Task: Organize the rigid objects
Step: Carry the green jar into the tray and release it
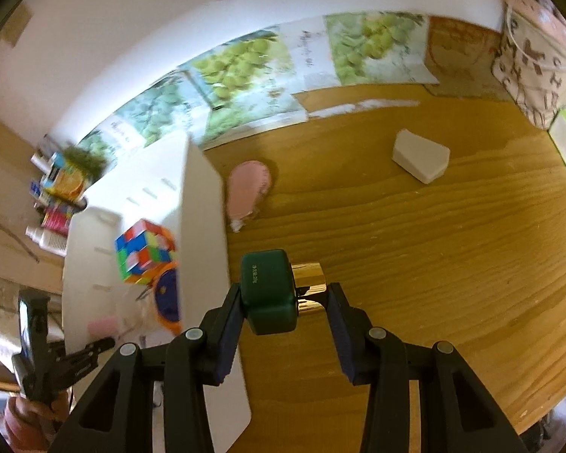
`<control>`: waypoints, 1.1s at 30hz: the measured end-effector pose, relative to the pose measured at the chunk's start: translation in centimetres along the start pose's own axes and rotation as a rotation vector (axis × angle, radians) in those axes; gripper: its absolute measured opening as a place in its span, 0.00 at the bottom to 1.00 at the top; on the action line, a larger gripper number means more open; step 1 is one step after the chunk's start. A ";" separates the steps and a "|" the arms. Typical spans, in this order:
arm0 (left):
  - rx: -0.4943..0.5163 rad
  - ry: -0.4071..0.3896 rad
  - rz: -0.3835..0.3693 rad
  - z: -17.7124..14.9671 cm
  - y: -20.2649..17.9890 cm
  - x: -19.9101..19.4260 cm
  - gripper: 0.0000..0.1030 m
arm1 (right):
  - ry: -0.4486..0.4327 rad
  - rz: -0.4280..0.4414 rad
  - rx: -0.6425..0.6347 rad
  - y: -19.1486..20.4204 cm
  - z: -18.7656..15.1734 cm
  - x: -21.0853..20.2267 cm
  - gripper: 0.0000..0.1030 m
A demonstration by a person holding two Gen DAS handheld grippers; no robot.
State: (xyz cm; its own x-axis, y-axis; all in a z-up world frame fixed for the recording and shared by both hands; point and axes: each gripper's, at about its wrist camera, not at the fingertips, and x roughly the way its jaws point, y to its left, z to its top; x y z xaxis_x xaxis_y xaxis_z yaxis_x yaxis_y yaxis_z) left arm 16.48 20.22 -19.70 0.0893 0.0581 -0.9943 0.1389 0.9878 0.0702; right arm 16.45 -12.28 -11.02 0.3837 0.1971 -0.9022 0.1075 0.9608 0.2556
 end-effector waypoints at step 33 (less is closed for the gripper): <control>0.005 -0.005 0.003 -0.2 0.0 0.1 0.09 | 0.063 0.078 -0.343 11.6 -4.3 0.0 0.56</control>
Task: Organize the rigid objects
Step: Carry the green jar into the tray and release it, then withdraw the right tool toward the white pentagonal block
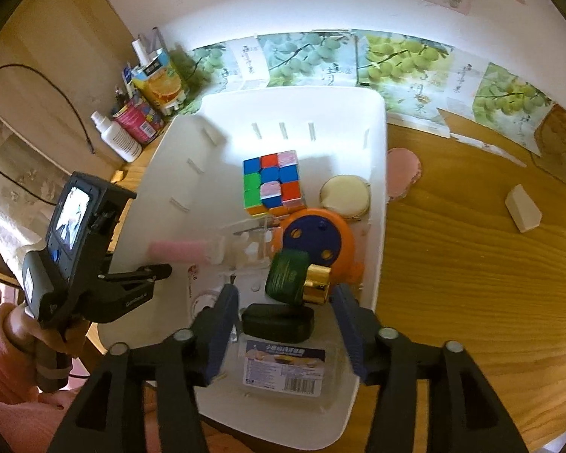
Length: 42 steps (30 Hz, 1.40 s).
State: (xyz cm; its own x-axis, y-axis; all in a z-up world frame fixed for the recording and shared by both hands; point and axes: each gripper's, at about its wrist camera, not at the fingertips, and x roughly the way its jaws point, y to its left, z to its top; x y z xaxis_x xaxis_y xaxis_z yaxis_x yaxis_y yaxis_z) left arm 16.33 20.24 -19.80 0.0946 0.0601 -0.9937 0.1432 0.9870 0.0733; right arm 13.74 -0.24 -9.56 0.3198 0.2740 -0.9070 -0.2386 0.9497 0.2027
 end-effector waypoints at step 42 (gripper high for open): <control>-0.012 0.024 0.027 0.8 -0.5 0.5 0.09 | -0.275 -0.443 0.321 -14.4 2.4 -1.5 0.72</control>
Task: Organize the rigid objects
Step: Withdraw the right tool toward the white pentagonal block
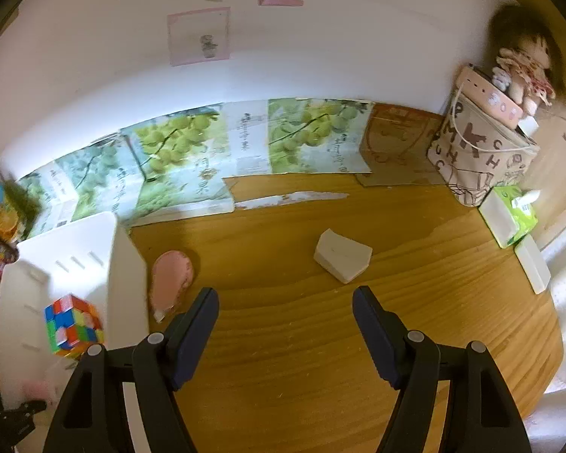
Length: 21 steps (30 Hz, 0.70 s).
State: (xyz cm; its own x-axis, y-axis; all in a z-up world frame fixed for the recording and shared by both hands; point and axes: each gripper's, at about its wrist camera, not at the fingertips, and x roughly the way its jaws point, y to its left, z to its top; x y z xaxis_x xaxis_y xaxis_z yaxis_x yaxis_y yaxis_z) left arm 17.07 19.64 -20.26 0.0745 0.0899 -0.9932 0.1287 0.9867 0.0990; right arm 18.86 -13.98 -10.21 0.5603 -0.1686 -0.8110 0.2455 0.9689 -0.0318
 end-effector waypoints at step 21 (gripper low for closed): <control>-0.013 0.007 0.023 -0.1 -0.4 0.2 0.09 | -0.122 -0.017 0.167 -3.8 0.2 4.7 0.73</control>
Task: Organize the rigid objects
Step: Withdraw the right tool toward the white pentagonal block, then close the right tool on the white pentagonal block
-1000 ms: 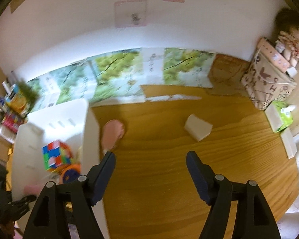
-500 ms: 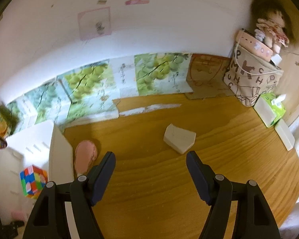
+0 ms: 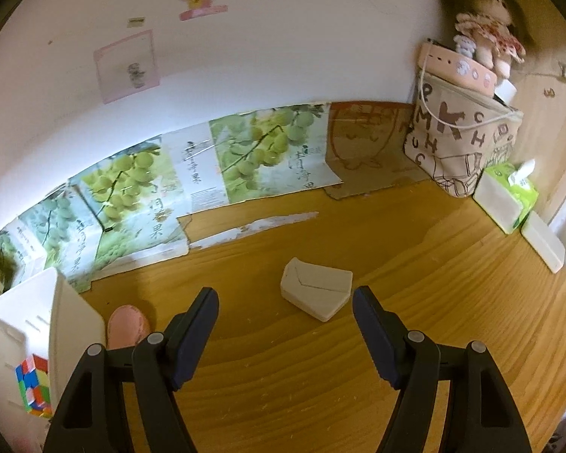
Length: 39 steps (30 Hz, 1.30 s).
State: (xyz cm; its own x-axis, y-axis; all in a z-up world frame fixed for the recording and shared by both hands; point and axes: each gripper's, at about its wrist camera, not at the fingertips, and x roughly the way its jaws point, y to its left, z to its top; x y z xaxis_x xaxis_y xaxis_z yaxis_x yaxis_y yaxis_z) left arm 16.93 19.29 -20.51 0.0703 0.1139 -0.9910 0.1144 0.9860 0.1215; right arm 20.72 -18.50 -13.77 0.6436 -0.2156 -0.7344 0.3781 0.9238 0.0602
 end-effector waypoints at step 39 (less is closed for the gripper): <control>-0.001 0.018 0.009 0.4 0.0 0.1 0.10 | 0.174 -0.040 0.033 -2.6 -0.1 9.0 0.78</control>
State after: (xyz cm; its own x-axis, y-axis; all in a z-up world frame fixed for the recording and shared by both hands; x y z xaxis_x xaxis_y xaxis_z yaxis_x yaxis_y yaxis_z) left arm 17.35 19.24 -20.62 0.0539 0.1253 -0.9907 0.1129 0.9850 0.1307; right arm 25.51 -22.81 -20.62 0.5036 -0.1910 -0.8426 0.4242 0.9043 0.0485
